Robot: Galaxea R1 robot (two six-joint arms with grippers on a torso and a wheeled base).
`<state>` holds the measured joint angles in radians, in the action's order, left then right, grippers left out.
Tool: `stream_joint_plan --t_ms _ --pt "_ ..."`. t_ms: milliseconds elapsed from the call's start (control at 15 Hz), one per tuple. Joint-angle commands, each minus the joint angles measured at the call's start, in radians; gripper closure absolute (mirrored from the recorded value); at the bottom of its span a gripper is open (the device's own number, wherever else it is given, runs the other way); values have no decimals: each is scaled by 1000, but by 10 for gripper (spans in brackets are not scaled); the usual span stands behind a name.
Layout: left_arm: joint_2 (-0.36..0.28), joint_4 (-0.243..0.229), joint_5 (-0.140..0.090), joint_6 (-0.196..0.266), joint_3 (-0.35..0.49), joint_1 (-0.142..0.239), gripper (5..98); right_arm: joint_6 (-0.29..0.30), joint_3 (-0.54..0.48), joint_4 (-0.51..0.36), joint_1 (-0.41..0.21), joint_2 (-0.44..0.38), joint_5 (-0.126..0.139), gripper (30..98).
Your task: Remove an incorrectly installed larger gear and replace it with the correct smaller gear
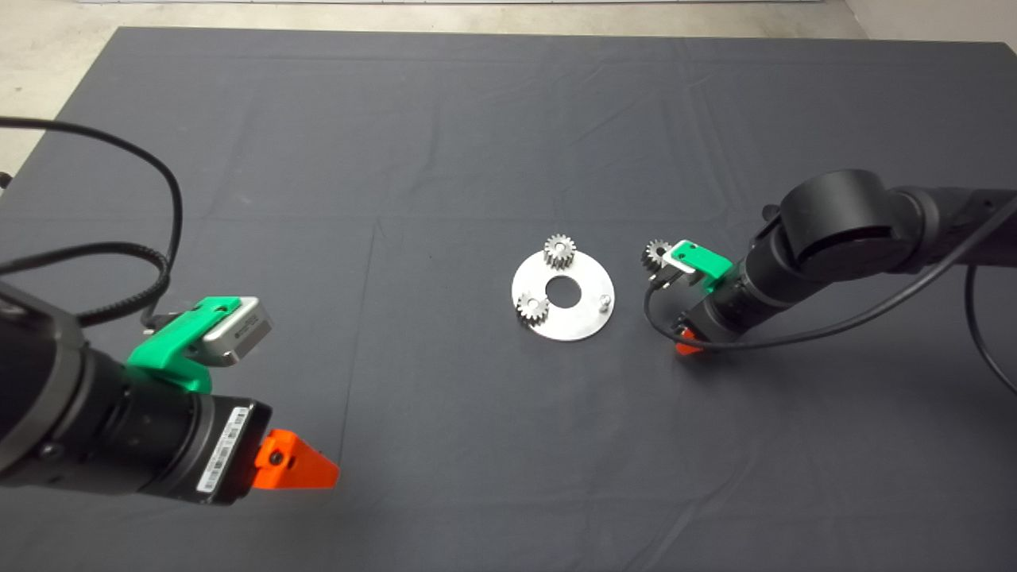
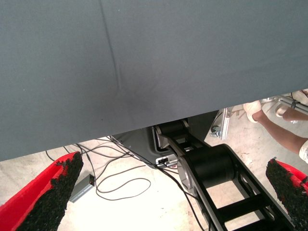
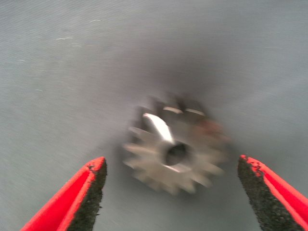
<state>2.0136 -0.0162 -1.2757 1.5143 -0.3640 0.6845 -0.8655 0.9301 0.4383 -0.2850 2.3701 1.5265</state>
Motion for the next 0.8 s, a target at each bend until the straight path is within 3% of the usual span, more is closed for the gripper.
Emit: stream_joint_plan --t_ms 0,133,267,733 --pt "-2 -17 1 4 13 3 55 -9 -17 -6 -124 -26 113 560" --pt "-2 -16 1 4 13 3 55 -10 30 -6 -145 -21 113 559" --pt "-2 -17 1 4 13 -4 55 -39 79 -6 -158 -15 113 513" --pt "29 -17 -1 0 13 -9 55 -75 262 -33 -166 138 109 422"
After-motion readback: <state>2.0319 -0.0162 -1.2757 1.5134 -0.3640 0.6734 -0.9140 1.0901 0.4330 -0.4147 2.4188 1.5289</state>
